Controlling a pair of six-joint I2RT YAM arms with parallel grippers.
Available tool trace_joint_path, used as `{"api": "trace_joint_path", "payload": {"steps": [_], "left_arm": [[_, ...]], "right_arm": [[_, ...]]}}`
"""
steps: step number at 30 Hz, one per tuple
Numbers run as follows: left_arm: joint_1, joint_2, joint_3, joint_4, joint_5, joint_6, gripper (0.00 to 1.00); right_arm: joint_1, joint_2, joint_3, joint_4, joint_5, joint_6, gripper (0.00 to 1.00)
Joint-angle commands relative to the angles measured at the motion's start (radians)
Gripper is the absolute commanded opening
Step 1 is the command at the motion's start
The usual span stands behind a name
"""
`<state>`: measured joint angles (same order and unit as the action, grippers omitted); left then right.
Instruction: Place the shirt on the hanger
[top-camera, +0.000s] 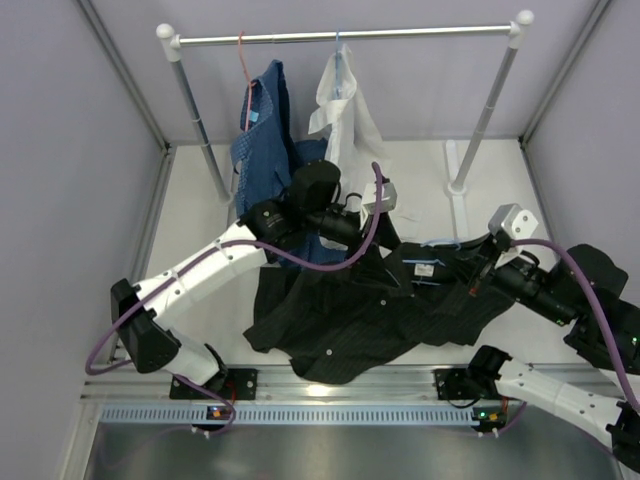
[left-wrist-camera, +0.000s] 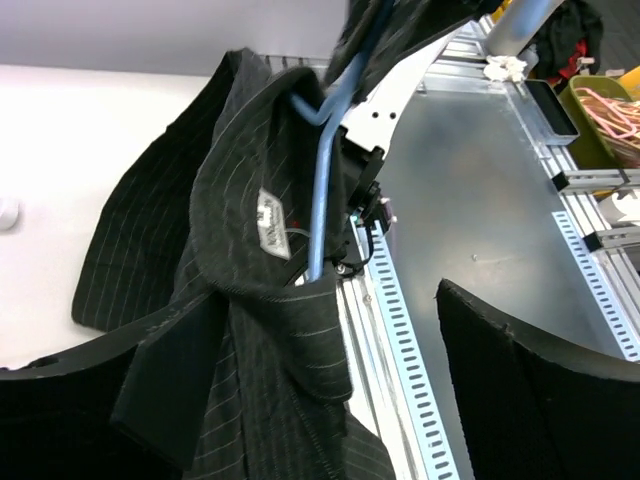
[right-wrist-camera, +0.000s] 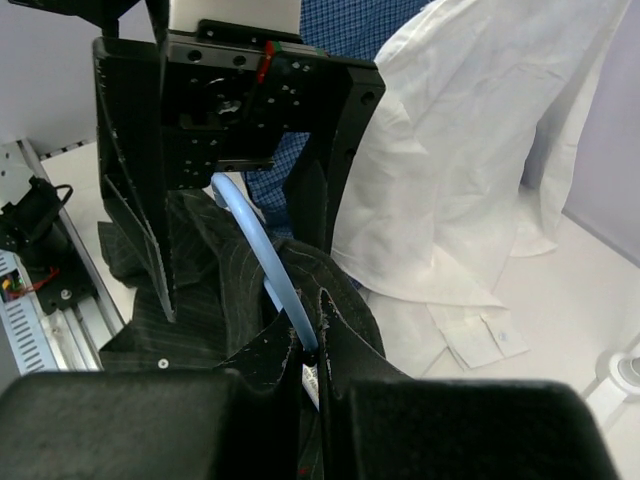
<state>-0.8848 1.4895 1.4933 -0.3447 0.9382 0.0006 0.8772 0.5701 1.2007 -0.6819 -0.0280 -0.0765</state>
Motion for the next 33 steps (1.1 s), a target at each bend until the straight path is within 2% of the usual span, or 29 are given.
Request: {"api": "trace_joint_path", "payload": {"steps": [1,4,8,9,11,18,20,23,28,31,33], "left_arm": [[0.0,-0.043,-0.042,0.131,0.08,-0.047,0.87],[0.0,-0.057,-0.064,0.156,0.047,-0.047,0.77],[0.001,-0.043,-0.08,0.156,0.045,-0.044,0.74],[0.001,-0.04,-0.082,0.156,0.048,-0.044,0.68],[0.001,-0.038,-0.09,0.154,0.05,-0.045,0.63],[0.001,-0.08,-0.125,0.191,0.063,-0.048,0.56],[0.001,-0.092,-0.14,0.22,0.059,-0.053,0.48],[0.001,-0.104,-0.168,0.243,0.079,-0.051,0.44],[0.001,-0.143,-0.229,0.328,0.039,-0.063,0.42],[0.001,-0.156,-0.242,0.368,-0.027,-0.073,0.14],[0.001,-0.156,-0.24,0.366,-0.07,-0.073,0.0]], "right_arm": [[0.011,0.031,-0.001,0.038,0.022,-0.013,0.0],[0.011,0.04,-0.003,0.048,0.062,0.0,0.0],[0.009,0.021,-0.021,0.099,0.102,0.029,0.0],[0.011,0.016,-0.023,0.11,0.123,0.037,0.0],[0.011,0.007,-0.029,0.128,0.164,0.046,0.0],[0.011,0.024,-0.036,0.143,0.212,0.063,0.0],[0.011,0.024,-0.041,0.159,0.194,0.069,0.0],[0.011,0.027,-0.039,0.171,0.2,0.069,0.0],[0.011,0.036,-0.044,0.185,0.185,0.103,0.0],[0.011,0.03,-0.053,0.205,0.12,0.098,0.0],[0.011,0.016,-0.061,0.215,0.102,0.103,0.0]]}}
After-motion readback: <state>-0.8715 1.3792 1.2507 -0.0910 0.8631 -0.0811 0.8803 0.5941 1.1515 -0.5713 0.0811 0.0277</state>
